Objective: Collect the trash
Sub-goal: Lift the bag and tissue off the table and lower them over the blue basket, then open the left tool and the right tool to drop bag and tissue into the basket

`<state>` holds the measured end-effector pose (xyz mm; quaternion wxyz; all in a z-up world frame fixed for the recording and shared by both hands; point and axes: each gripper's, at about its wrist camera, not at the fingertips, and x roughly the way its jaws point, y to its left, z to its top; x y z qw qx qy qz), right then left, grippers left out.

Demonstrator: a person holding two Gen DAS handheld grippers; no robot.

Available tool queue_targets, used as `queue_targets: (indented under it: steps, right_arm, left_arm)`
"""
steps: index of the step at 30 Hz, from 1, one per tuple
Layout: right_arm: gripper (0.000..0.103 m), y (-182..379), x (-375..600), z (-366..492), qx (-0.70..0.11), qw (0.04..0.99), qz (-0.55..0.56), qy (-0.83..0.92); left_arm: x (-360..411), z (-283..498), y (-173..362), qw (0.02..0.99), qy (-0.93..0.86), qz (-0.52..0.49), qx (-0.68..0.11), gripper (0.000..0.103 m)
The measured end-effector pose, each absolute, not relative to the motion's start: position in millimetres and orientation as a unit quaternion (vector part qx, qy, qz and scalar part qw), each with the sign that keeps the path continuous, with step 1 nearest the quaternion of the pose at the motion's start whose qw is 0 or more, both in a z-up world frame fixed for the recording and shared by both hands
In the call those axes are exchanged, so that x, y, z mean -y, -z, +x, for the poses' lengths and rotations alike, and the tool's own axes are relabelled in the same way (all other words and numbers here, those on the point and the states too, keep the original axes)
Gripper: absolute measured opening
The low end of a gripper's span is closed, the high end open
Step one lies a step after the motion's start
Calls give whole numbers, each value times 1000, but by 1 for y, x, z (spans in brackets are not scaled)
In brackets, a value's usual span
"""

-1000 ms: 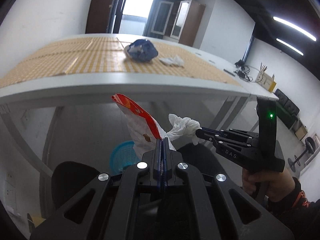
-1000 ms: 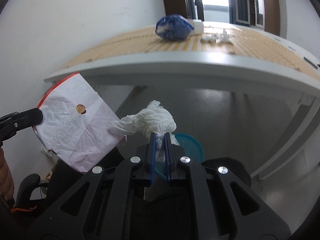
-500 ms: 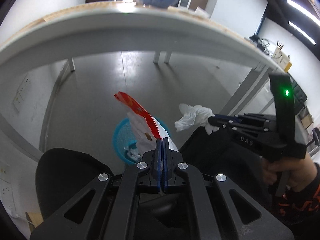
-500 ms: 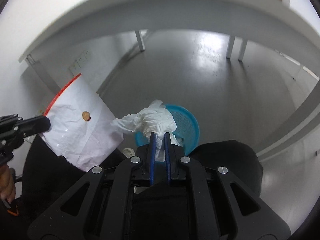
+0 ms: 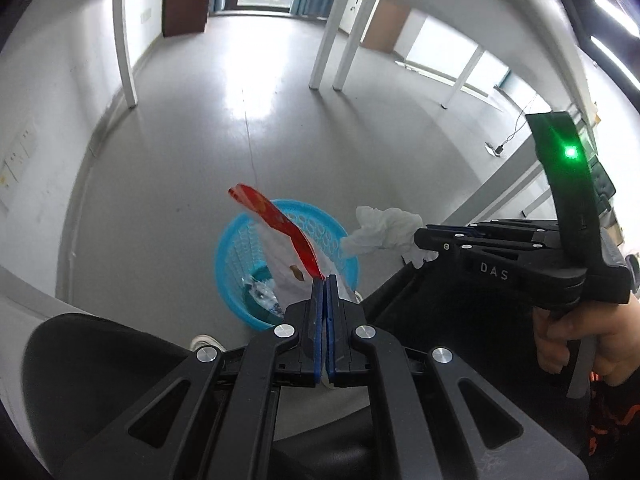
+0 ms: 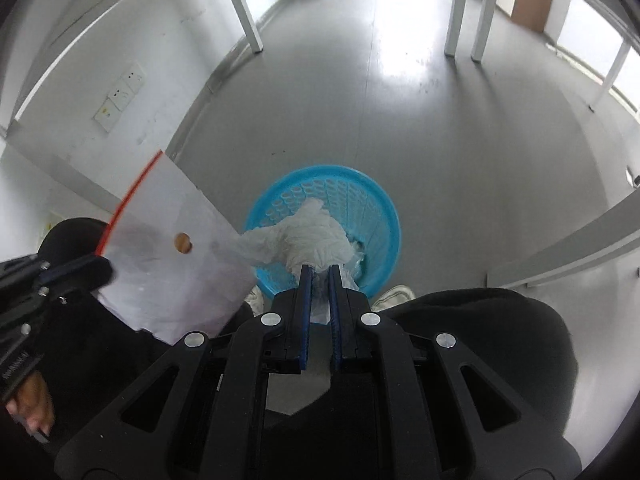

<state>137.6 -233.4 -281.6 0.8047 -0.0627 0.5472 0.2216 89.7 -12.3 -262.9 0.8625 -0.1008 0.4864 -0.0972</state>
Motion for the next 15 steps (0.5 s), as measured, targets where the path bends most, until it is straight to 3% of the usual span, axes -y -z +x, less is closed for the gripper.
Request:
queue_targets:
  steps: [15]
  right_arm:
    - [8,351,204,202,-607,772,-61,-180]
  left_arm:
    - [-4,150,334,818,71,-153,-550,1]
